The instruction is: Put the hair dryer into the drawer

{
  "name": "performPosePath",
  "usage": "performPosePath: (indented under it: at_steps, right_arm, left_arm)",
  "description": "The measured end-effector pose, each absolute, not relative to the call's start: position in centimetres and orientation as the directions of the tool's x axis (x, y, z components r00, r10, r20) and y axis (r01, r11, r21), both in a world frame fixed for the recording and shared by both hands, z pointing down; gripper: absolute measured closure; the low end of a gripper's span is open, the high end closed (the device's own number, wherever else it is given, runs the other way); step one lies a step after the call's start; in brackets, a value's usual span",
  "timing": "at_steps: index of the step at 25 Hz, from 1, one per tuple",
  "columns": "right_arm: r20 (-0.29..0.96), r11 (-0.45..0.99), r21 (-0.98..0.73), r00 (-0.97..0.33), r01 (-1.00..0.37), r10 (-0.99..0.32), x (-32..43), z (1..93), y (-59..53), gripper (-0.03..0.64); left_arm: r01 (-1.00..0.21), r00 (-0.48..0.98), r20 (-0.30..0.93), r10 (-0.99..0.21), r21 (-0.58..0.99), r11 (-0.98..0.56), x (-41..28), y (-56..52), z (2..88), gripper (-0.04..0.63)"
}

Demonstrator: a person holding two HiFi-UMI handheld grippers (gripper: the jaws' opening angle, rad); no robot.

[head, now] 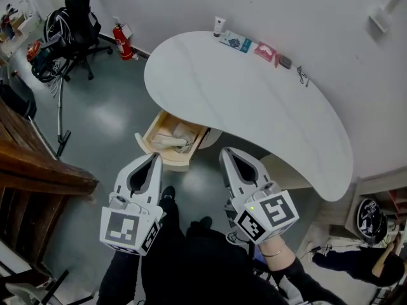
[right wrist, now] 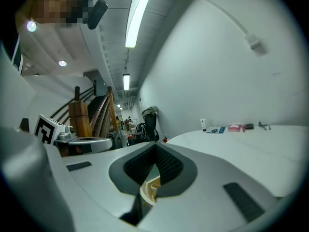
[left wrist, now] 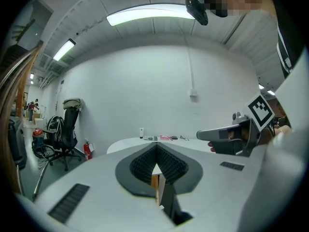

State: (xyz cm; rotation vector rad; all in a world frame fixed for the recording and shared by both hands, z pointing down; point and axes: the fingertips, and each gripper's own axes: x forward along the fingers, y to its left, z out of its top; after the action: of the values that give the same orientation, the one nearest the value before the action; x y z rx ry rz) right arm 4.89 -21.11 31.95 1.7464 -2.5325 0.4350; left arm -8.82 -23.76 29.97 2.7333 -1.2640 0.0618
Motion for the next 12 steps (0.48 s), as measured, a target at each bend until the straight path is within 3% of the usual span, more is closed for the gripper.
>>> performPosePath:
  at_steps: [12]
  right_arm:
    - [0.134, 0.378, -0.124, -0.393, -0.918, -0.910, 3.5, 30.1, -18.4, 0.615]
  left_arm:
    - [-0.773, 0.632, 0.056, -0.773, 0.120, -0.623, -10.5, -21.2, 28.9, 0.586]
